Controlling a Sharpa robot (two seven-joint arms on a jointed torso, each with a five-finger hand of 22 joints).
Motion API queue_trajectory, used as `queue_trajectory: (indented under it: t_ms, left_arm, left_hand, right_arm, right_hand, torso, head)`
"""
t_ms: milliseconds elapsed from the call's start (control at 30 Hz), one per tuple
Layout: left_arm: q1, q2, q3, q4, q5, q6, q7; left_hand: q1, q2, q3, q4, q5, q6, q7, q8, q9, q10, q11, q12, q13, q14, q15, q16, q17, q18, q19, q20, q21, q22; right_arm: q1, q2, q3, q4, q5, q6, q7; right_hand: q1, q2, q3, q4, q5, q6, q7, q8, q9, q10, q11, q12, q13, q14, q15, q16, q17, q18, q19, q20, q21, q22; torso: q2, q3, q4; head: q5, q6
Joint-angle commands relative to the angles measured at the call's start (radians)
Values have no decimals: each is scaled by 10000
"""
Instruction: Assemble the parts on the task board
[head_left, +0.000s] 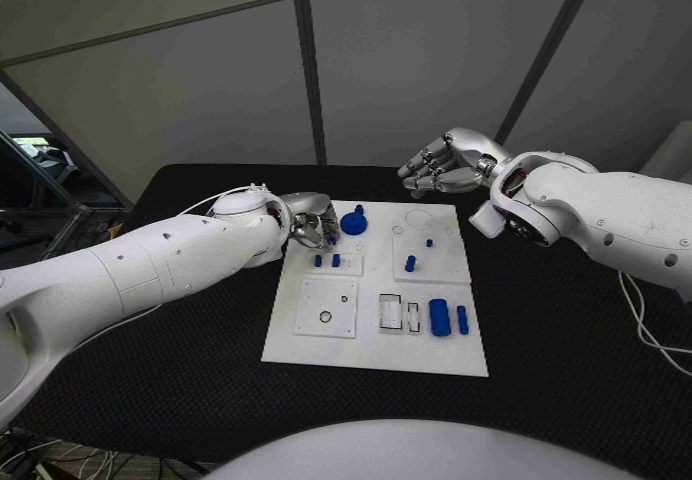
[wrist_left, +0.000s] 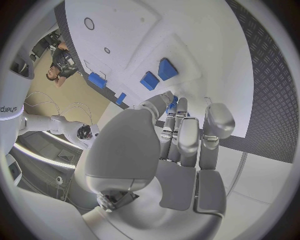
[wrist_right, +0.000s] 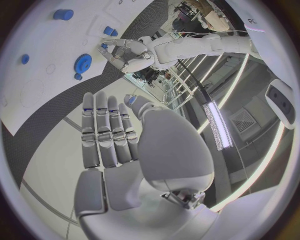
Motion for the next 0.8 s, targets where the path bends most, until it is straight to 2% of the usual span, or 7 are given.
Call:
queue_trajectory:
  t_ms: [33, 800]
  left_arm:
    - [9, 9, -4, -8, -76, 101, 34]
    - [9, -58, -7, -30, -76, 214, -107]
  left_hand:
    - [-157, -14, -2, 82, -31, -238, -16, -171, -69, -80, 3, -114, 13, -3, -4, 23, -32, -16, -37, 32, -35, 292]
    - [-316, -184, -82, 138, -35, -700, -67, -515, -269, -246, 71, -318, 44, -86, 44, -17, -215, 13, -105, 71, -245, 247]
  right_arm:
    - [20, -10, 5, 13, 155, 74, 20]
    - [21, -60, 5, 23, 105, 12, -14]
  right_hand:
    - [-114, -4, 55, 0, -38, 67, 13, 60, 7, 51, 25, 43, -11, 97, 5, -24, -12, 0, 10, -34, 61, 16]
    - [-121, -11, 61, -5, -38, 59, 16, 56, 5, 43, 27, 39, -16, 94, 7, -26, -14, -2, 4, -33, 62, 19]
  torso:
    - [0, -1, 5]
    - [-5, -2, 9]
  head:
    - [-14, -3]
    - [-19, -6]
